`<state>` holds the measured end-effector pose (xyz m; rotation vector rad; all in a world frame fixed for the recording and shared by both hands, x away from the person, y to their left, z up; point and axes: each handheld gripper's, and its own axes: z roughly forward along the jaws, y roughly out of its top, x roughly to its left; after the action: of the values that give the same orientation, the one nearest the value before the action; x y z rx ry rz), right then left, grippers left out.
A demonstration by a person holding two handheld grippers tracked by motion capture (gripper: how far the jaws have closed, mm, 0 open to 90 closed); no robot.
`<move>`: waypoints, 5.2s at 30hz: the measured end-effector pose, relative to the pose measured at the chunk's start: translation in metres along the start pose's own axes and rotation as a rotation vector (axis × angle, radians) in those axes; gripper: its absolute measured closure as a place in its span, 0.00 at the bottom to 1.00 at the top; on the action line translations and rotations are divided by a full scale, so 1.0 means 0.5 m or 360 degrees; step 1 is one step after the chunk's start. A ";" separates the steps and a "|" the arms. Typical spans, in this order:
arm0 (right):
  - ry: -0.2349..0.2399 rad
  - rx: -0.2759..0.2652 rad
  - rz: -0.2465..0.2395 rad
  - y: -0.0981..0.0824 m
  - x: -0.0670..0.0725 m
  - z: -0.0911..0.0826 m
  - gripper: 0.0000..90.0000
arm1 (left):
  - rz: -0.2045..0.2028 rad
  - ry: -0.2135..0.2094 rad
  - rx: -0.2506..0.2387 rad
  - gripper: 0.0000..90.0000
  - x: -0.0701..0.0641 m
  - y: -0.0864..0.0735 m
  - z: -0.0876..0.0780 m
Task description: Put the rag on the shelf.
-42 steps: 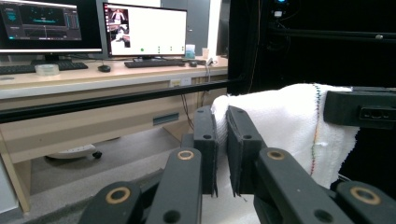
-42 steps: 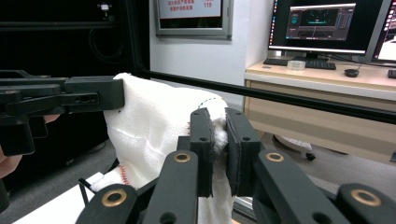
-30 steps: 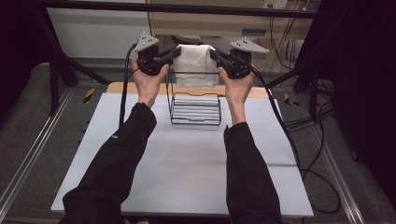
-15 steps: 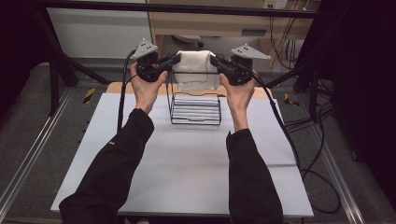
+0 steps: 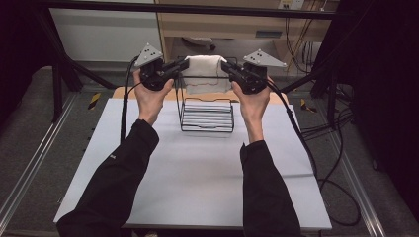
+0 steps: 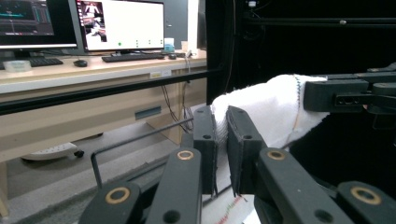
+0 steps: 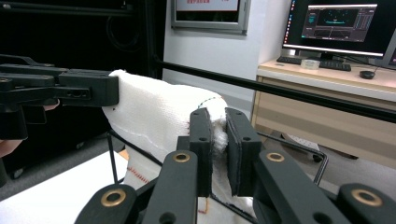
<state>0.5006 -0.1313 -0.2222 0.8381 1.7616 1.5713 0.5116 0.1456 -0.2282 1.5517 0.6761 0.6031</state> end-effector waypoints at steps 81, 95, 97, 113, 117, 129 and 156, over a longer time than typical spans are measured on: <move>0.0192 0.0265 0.0030 -0.076 0.022 -0.026 1.00 | -0.0005 -0.0096 0.0500 1.00 -0.029 -0.057 0.019; 0.0105 0.0279 0.0040 -0.102 0.014 0.005 0.97 | 0.0024 -0.0050 0.0491 1.00 -0.030 -0.072 0.032; 0.0117 0.0269 0.0034 -0.098 0.015 -0.004 0.95 | 0.0031 -0.0063 0.0485 0.98 -0.032 -0.069 0.023; 0.0152 0.0343 0.0179 -0.140 -0.003 -0.114 0.32 | 0.0063 -0.0131 0.0679 0.55 -0.047 -0.146 -0.089; 0.0123 0.0390 0.0194 -0.166 -0.013 -0.141 0.21 | 0.0040 -0.0118 0.0721 0.45 -0.046 -0.189 -0.116; 0.0143 0.0504 0.0229 -0.263 -0.021 -0.195 0.04 | -0.0084 -0.0028 0.0827 0.13 -0.014 -0.313 -0.206; 0.0234 0.0706 0.0374 -0.465 -0.037 -0.330 0.01 | -0.0137 0.0074 0.0840 0.04 0.018 -0.449 -0.360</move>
<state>0.3684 -0.2652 -0.4373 1.2007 2.2325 1.4317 0.3719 0.2871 -0.4365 1.9854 0.9869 0.4126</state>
